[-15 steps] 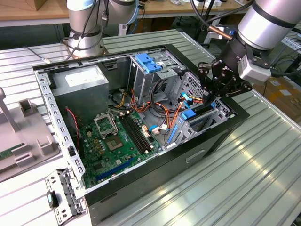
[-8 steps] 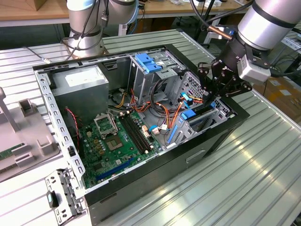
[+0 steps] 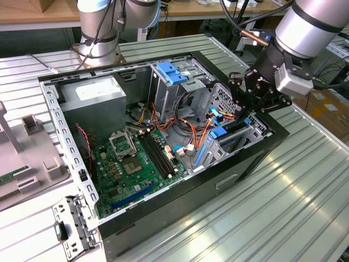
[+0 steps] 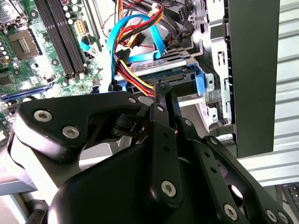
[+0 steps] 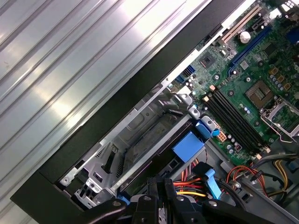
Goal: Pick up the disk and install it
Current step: 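Insert the first disk wire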
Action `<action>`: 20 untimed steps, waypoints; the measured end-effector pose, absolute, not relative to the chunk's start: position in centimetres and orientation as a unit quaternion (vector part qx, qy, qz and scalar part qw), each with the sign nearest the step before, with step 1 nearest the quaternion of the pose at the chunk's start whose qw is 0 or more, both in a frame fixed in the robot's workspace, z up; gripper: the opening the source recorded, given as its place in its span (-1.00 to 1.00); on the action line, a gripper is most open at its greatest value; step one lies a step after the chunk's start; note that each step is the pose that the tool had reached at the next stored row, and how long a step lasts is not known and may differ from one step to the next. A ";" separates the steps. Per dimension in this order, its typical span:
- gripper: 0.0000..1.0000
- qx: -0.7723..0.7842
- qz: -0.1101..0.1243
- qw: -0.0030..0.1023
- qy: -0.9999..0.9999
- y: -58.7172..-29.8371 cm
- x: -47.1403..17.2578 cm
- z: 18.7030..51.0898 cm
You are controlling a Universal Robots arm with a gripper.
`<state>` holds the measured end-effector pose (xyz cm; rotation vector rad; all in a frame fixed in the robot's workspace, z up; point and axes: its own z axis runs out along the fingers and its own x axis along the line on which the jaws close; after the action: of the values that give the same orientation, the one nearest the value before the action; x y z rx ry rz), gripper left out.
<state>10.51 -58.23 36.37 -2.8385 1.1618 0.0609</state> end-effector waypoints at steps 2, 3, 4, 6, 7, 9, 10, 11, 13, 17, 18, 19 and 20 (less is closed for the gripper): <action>-0.66 -0.924 0.020 0.037 0.379 -58.2 10.5 36.4; -0.66 -0.924 0.020 0.037 0.379 -58.2 10.5 36.4; -0.66 -0.924 0.020 0.037 0.380 -58.2 10.4 36.4; -0.66 -0.924 0.020 0.037 0.380 -58.2 10.4 36.4; -0.66 -0.924 0.020 0.037 0.381 -58.2 10.3 36.4; -0.66 -0.924 0.020 0.037 0.381 -58.2 10.3 36.4; -0.66 -0.923 0.020 0.037 0.382 -58.2 10.3 36.4; -0.66 -0.923 0.020 0.037 0.382 -58.2 10.2 36.4; -0.66 -0.923 0.020 0.037 0.383 -58.2 10.2 36.4; -0.66 -0.923 0.020 0.037 0.383 -58.2 10.1 36.4; -0.66 -0.923 0.020 0.037 0.384 -58.2 10.1 36.4; -0.66 -0.922 0.020 0.037 0.384 -58.2 10.1 36.4; -0.66 -0.922 0.020 0.037 0.384 -58.2 10.0 36.4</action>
<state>10.02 -58.23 36.35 -2.8312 1.1790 0.0602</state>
